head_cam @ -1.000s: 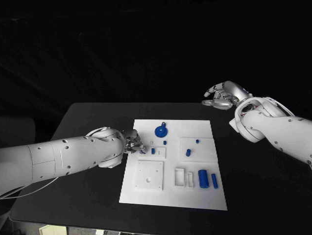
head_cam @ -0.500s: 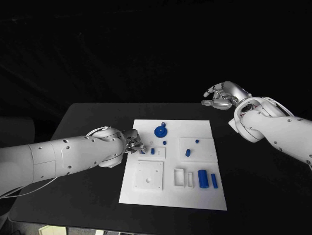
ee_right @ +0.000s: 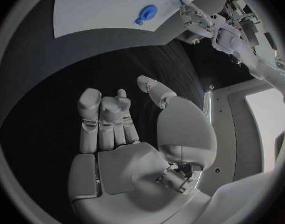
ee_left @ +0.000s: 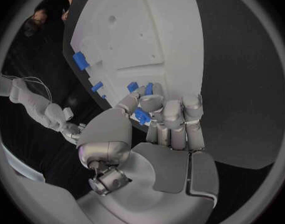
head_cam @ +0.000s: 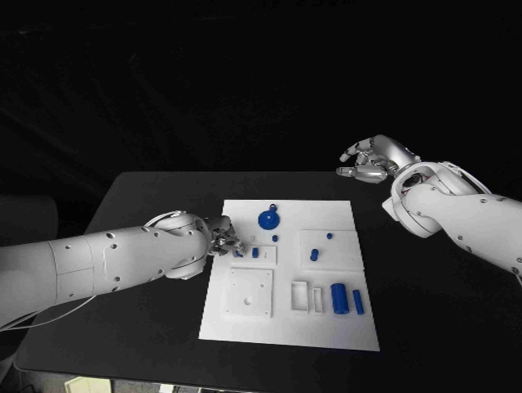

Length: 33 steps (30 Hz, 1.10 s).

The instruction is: Assemble the parts on the task board

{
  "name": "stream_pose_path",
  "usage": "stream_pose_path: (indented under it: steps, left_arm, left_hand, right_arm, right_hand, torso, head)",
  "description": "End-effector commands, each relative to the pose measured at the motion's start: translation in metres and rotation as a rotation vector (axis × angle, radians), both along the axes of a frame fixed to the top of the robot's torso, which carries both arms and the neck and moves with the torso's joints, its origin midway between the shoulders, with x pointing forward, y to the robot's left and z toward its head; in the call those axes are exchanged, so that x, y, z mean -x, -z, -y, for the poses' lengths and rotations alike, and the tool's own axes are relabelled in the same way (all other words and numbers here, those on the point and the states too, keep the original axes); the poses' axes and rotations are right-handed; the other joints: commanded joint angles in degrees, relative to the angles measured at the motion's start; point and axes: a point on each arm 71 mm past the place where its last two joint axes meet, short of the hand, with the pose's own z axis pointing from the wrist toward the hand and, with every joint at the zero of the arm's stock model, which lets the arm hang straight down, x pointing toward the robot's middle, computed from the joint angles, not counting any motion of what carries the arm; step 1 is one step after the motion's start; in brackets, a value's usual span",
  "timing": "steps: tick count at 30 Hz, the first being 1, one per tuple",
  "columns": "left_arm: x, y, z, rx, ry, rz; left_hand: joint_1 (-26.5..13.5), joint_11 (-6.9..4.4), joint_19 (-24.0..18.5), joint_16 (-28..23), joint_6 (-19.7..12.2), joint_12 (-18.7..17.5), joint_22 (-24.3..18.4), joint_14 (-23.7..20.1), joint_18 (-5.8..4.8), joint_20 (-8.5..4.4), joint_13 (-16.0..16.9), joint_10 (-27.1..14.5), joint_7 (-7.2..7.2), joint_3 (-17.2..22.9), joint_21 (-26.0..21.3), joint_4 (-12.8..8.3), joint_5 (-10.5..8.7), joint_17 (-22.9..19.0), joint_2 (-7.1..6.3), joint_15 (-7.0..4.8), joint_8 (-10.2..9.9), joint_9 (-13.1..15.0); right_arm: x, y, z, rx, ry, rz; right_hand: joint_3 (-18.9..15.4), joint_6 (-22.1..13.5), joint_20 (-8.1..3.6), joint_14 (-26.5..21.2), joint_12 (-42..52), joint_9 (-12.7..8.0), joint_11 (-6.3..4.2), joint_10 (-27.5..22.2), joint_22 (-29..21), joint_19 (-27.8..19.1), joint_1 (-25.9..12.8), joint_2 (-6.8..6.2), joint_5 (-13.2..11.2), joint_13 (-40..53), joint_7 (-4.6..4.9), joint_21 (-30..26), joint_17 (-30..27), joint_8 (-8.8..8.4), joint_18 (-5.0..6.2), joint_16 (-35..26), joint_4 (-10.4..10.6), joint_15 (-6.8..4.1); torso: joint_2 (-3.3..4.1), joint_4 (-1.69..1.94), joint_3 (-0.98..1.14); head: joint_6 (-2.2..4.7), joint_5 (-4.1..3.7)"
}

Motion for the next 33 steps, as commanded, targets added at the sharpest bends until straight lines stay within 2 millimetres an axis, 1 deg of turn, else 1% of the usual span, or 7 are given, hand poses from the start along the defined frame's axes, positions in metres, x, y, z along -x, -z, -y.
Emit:
stream_pose_path:
  steps: [1,2,6,10,12,17,33]
  left_arm:
    - [0.0077,0.0101,0.0063,-0.016,0.039,-0.063]
    - [0.0077,0.0101,0.0063,-0.016,0.039,-0.064]
    - [0.0075,0.0101,0.0057,-0.016,0.037,-0.065]
    - [0.0074,0.0103,0.005,-0.017,0.035,-0.066]
    - [0.0073,0.0103,0.0048,-0.017,0.035,-0.067]
    - [0.0072,0.0103,0.0045,-0.017,0.034,-0.066]
    - [0.005,0.0099,0.0013,-0.017,0.019,-0.055]
  left_hand:
    - [-0.83,-0.13,-0.17,0.33,8.49,0.36,0.09,0.2,0.69,-5.48,-0.03,-0.23,-3.09,0.09,0.36,0.72,-2.44,-0.13,-0.1,-0.73,0.48,-0.22]
    - [-0.88,-0.1,-0.18,0.35,8.46,0.39,0.09,0.19,0.71,-5.49,-0.04,-0.24,-3.12,0.07,0.36,0.81,-3.47,-0.14,-0.15,-0.73,0.53,-0.23]
    - [-1.12,-0.12,-0.25,0.33,8.47,0.43,0.1,0.11,0.73,-5.5,-0.09,-0.27,-3.04,0.01,0.32,1.13,-4.48,-0.19,-0.89,-0.72,0.69,-0.29]
    - [-2.01,-0.11,-0.31,0.4,8.3,0.56,0.09,0.02,0.82,-5.56,-0.3,-0.33,-3.04,-0.05,0.26,2.73,-5.63,-0.35,-3.14,-0.75,1.06,-0.56]
    - [-2.47,-0.12,-0.32,0.42,8.22,0.61,0.08,-0.01,0.9,-5.61,-0.42,-0.38,-3.07,-0.08,0.23,3.61,-7.33,-0.45,-4.43,-0.78,1.25,-0.72]
    - [-3.15,-0.17,-0.36,0.48,8.11,0.69,0.07,-0.05,0.99,-5.66,-0.56,-0.41,-3.07,-0.1,0.17,4.71,-8.73,-0.56,-5.91,-0.84,1.49,-0.94]
    - [-2.96,-0.16,-0.36,0.48,8.0,0.74,0.08,-0.1,1.08,-5.71,-0.67,-0.44,-3.06,0.24,0.16,5.1,-8.86,-0.64,-5.87,-0.89,1.66,-1.09]
  right_arm:
    - [0.0003,0.0001,-0.0011,0.005,-0.011,-0.004]
    - [0.0003,0.0002,-0.0011,0.005,-0.011,-0.004]
    - [0.0004,0.0001,-0.0011,0.005,-0.012,-0.004]
    - [0.0004,0.0001,-0.0012,0.005,-0.012,-0.004]
    - [0.0004,0.0001,-0.0013,0.005,-0.012,-0.004]
    - [0.0005,0.0001,-0.0014,0.005,-0.012,-0.004]
    - [0.0005,0.0001,-0.0008,0.005,-0.011,-0.004]
  right_hand:
    - [-0.09,-0.26,-0.54,0.22,0.37,0.09,-0.06,-0.46,0.13,0.02,-0.08,0.28,0.25,-0.07,0.73,-0.22,0.07,0.29,5.78,-0.37,0.15,0.1]
    - [-0.09,-0.26,-0.54,0.22,0.37,0.09,-0.06,-0.46,0.13,0.02,-0.08,0.28,0.25,-0.07,0.73,-0.22,0.07,0.29,5.78,-0.37,0.15,0.1]
    - [-0.09,-0.26,-0.54,0.23,0.37,0.09,-0.06,-0.46,0.13,0.02,-0.08,0.29,0.25,-0.08,0.73,-0.22,0.07,0.29,5.78,-0.37,0.16,0.1]
    - [-0.09,-0.26,-0.54,0.23,0.38,0.09,-0.06,-0.46,0.13,0.02,-0.08,0.29,0.26,-0.08,0.73,-0.22,0.07,0.29,5.78,-0.37,0.16,0.1]
    - [-0.09,-0.26,-0.54,0.23,0.38,0.09,-0.06,-0.46,0.13,0.02,-0.08,0.28,0.26,-0.08,0.73,-0.22,0.08,0.29,5.78,-0.37,0.16,0.1]
    - [-0.09,-0.26,-0.54,0.23,0.38,0.09,-0.06,-0.46,0.14,0.02,-0.08,0.29,0.26,-0.09,0.73,-0.22,0.08,0.29,5.78,-0.37,0.16,0.1]
    - [-0.1,-0.25,-0.54,0.23,0.4,0.09,-0.06,-0.46,0.14,0.03,-0.09,0.29,0.27,-0.11,0.73,-0.23,0.09,0.3,5.78,-0.38,0.18,0.1]
  torso:
    - [0.01,-0.02,0.01]
    - [0.01,-0.01,-0.01]
    - [0.02,0.0,0.01]
    - [0.02,0.01,-0.01]
    - [0.02,0.01,-0.01]
    - [0.03,0.03,-0.02]
    - [0.01,0.03,-0.06]
  head:
    - [-0.05,-0.02]
    - [-0.02,-0.05]
    - [-0.06,-0.05]
    - [-0.11,-0.09]
    - [-0.1,-0.08]
    - [-0.09,-0.15]
    - [-0.18,-0.21]
